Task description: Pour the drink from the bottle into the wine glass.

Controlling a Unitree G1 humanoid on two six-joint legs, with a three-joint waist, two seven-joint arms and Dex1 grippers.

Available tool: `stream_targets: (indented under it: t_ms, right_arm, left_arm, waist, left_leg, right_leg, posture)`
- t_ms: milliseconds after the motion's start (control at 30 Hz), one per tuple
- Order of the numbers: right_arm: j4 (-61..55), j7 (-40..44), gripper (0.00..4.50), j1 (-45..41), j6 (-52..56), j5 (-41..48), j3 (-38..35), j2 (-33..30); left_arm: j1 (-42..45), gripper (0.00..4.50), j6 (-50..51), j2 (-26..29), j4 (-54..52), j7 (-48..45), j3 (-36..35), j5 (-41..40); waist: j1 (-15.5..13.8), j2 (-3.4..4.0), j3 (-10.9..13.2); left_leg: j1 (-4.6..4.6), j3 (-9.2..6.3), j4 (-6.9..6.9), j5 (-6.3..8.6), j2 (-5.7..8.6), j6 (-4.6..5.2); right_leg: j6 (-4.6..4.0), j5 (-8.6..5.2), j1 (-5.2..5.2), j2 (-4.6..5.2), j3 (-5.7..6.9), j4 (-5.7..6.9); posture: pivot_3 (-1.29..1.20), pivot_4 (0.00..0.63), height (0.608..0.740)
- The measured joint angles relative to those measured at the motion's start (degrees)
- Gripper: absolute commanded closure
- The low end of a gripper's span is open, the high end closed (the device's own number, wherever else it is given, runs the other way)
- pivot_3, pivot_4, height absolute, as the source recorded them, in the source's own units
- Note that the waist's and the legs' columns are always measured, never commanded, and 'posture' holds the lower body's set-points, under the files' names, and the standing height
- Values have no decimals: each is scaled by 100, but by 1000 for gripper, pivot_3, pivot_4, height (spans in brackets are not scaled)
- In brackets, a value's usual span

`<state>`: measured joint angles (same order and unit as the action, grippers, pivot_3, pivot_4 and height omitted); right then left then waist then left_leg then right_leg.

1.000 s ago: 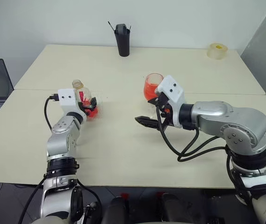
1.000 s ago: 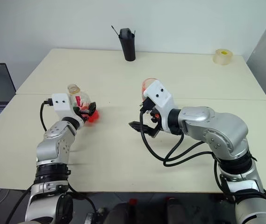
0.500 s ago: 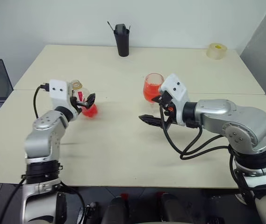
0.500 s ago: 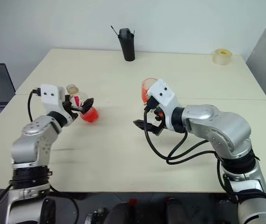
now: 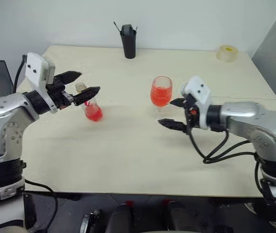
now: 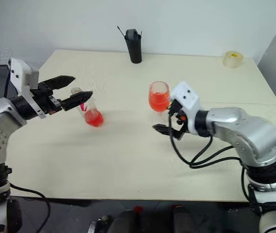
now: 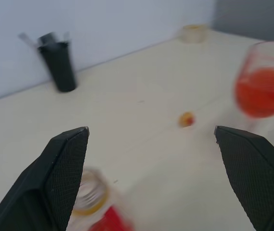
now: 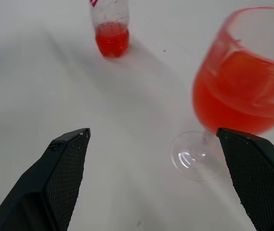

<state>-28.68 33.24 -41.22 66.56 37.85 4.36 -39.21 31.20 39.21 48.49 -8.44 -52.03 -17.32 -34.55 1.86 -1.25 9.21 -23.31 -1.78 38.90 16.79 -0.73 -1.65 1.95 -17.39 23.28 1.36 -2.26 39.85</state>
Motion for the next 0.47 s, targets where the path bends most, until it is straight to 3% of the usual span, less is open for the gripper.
stream_targets:
  t_ms: [233, 467]
  right_arm:
    - [2, 911, 0, 862, -522, 254, -1119, -1004]
    - [349, 1425, 0, 1129, -1265, 271, -1617, -1202]
  left_arm:
    - [-139, 27, 196, 706, -244, -1319, 1, -698]
    - [-232, 27, 160, 823, 18, -1639, 33, -677]
  waist:
    - [7, 5, 3]
    - [16, 5, 4]
  left_leg:
    - [12, 12, -4, 3, -3, 6]
    - [15, 19, -5, 4, -7, 6]
  right_leg:
    - [-1, -1, -3, -9, -11, 4]
    - [-2, -1, -5, -14, -16, 3]
  posture:
    - [0, 150, 740]
    - [0, 150, 740]
